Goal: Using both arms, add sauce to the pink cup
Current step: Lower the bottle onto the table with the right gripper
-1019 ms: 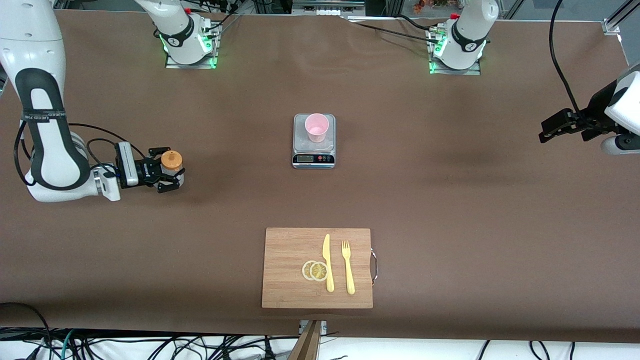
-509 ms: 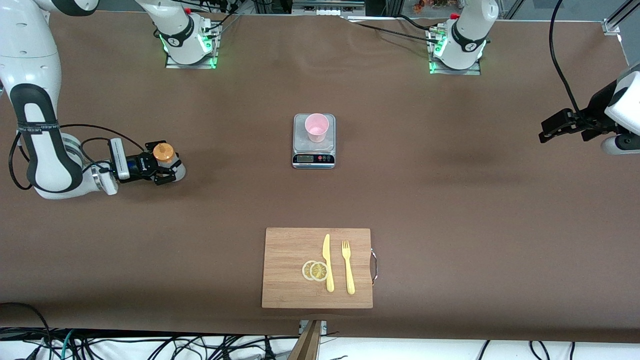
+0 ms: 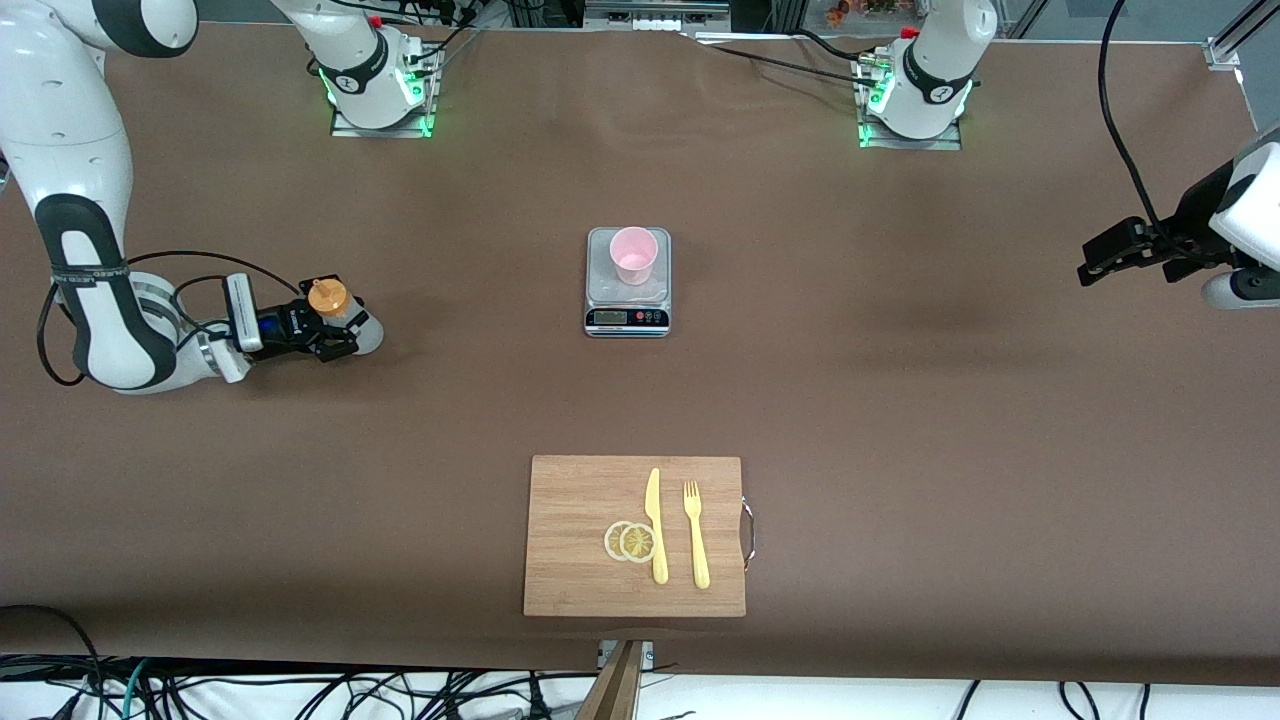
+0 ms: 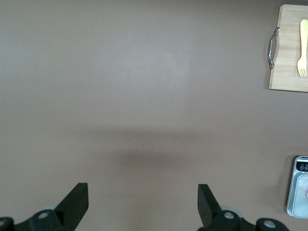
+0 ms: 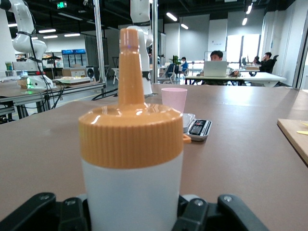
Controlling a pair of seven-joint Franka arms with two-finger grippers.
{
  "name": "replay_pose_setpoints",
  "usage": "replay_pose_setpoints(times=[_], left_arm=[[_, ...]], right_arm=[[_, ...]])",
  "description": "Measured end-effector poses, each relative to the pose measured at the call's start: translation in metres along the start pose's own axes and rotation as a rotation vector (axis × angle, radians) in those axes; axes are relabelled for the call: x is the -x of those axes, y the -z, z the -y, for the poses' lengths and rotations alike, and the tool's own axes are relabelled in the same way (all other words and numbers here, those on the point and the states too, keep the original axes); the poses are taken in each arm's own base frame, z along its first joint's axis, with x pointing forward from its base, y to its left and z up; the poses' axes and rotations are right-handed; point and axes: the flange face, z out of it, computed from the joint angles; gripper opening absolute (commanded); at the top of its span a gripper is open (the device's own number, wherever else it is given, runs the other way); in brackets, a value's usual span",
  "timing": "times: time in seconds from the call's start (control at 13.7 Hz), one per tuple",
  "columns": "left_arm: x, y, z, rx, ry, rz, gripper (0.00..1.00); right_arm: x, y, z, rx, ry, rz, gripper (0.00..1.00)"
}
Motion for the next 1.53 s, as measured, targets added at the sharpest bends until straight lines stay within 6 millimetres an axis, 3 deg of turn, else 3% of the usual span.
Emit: replay_pose_setpoints(times=[0.29,0.36,0.51,1.16,1.38,1.53], left_arm=[[0.0,0.0,0.0,0.0,0.0,0.0,1.0],[0.0,0.0,0.0,0.0,0.0,0.0,1.0],[0.0,0.0,0.0,0.0,0.0,0.0,1.0],[0.0,0.0,0.0,0.0,0.0,0.0,1.0],[0.0,0.0,0.0,0.0,0.0,0.0,1.0],[0.0,0.0,0.0,0.0,0.0,0.0,1.0]], right_arm=[[0.009,-0.002,0.004,0.009,-0.002,-0.018,0.0],[0.01,-0.002,0.004,0.012,-0.004,-0.023,0.18],[0.014,-0.003,0.006,0.017,-0.009,-0.034,0.99],[0.015,0.003,0.009,0.042,-0.011,-0.047,1.0],[0.018,0.019,0.018,0.075,-0.015,-0.045,1.0],[0.019,0.041,0.027,0.113,-0.026,-0.032,1.0]])
